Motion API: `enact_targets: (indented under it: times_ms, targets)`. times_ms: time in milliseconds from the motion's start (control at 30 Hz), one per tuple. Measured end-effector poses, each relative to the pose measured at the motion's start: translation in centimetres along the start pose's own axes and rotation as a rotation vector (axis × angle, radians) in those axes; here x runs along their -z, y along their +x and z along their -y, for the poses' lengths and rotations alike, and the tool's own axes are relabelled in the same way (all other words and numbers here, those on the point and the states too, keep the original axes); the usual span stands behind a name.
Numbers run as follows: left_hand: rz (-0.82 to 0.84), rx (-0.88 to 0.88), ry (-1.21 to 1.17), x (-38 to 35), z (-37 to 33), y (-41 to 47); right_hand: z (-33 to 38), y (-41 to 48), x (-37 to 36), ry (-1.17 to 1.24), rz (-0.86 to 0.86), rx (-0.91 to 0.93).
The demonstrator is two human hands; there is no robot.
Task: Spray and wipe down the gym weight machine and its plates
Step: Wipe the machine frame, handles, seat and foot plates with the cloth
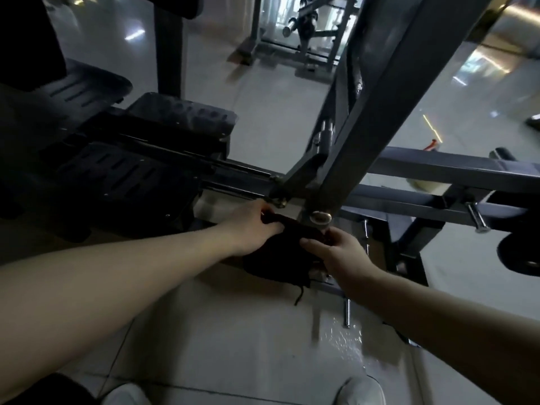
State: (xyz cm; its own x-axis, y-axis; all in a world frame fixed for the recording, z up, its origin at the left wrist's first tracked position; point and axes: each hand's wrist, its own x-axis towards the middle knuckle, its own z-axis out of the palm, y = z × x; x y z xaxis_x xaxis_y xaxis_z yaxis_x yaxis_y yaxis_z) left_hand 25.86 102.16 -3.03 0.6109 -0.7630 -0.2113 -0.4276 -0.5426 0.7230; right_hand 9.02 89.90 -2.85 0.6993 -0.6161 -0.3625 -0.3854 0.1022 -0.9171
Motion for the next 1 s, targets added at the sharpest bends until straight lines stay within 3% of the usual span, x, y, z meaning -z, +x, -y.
enact_targets:
  times_ms: [200, 400, 567, 667, 800, 1000]
  targets:
    - [0.012, -0.054, -0.045, 0.5, -0.2, 2.7, -0.3, 0.2, -1.9, 0.071, -0.222, 0.005]
    - [0.080, -0.174, -0.148, 1.3, -1.2, 3.7, 0.3, -1.0, -3.2, 0.253, -0.212, -0.031]
    - [0.342, -0.249, -0.040, 4.1, -3.3, 1.9, 2.1, -3.5, -4.1, 0.167, -0.351, -0.021]
    - [0.408, -0.368, 0.029, 6.4, -4.7, -0.1, 4.2, -5.6, -4.2, 0.003, -0.453, 0.047]
    - [0.301, -0.558, 0.091, 9.0, -5.6, -2.8, 7.0, -8.7, -4.6, -0.045, -0.511, 0.105]
    - [0.199, -0.593, -0.013, 11.3, -5.4, -4.1, 10.8, -11.3, -6.5, -0.007, -0.488, 0.294]
